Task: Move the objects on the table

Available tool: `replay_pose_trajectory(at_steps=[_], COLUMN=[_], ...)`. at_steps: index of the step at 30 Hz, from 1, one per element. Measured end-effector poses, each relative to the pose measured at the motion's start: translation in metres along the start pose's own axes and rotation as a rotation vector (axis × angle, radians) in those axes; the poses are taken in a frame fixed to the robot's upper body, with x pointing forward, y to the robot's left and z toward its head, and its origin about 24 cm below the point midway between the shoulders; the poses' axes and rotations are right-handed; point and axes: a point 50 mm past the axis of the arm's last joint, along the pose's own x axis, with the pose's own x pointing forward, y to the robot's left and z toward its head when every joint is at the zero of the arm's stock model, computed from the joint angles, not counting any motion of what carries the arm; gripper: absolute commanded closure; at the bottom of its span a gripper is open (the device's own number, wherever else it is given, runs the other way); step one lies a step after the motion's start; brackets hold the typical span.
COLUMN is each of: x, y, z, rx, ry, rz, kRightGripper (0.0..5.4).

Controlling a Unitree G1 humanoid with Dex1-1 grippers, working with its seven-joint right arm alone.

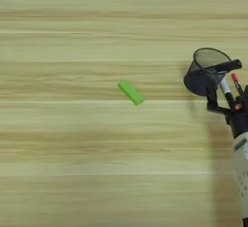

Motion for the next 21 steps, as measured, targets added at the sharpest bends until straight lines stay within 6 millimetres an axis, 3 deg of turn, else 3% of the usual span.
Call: replay_pose_trajectory(at_steps=[9,21], x=[0.002,0.022], y=[0.002,0.006], z=[0.002,0.008], rx=[0.03,0.081], ry=[-0.013,-0.045], rz=[0.001,0.002], kRightGripper=[0.02,0.02])
